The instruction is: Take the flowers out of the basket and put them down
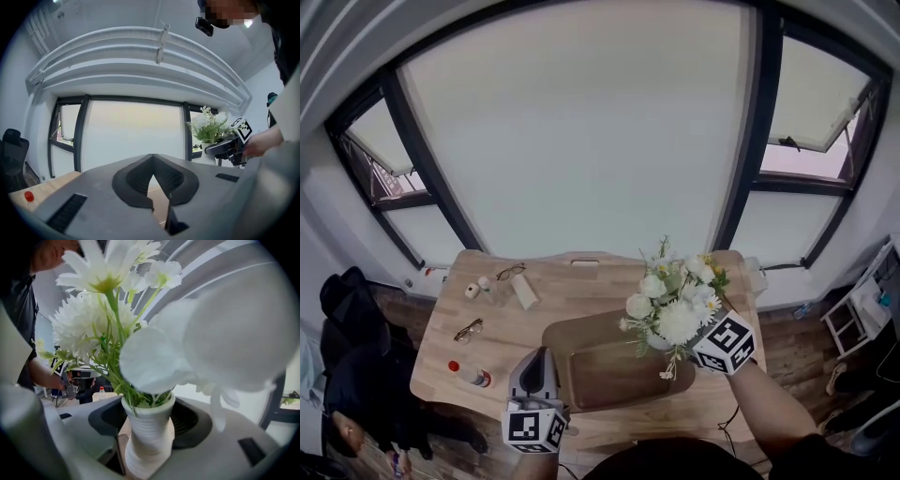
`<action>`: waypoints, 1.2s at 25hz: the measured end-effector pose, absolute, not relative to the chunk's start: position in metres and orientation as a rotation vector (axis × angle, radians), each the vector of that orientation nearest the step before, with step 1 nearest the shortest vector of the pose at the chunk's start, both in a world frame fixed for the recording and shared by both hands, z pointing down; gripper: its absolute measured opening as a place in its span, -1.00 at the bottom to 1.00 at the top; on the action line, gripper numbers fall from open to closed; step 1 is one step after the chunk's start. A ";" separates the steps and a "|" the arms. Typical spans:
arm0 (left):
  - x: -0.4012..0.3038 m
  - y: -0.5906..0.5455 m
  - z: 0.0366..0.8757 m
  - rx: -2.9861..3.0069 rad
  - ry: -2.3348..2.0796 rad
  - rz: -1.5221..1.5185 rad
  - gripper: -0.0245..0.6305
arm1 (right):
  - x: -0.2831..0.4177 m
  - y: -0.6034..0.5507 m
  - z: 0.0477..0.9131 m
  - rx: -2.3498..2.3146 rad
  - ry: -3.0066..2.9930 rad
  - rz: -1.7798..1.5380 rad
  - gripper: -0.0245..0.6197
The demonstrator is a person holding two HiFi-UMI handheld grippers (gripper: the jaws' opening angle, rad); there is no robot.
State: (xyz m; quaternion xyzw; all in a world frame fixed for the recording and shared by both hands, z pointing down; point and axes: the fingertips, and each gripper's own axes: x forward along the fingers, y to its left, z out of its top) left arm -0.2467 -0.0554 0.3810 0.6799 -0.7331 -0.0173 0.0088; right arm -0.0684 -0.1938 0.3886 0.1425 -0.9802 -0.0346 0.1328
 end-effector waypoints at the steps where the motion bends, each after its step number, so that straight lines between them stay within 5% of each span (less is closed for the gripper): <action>1: -0.245 -0.058 0.381 2.131 -2.284 -0.056 -0.92 | -0.064 -0.196 0.386 0.428 -2.842 -0.105 -0.02; 30: -0.155 -0.133 0.387 2.389 -2.014 -0.028 -0.92 | 0.066 -0.237 0.386 0.830 -2.751 -0.058 -0.02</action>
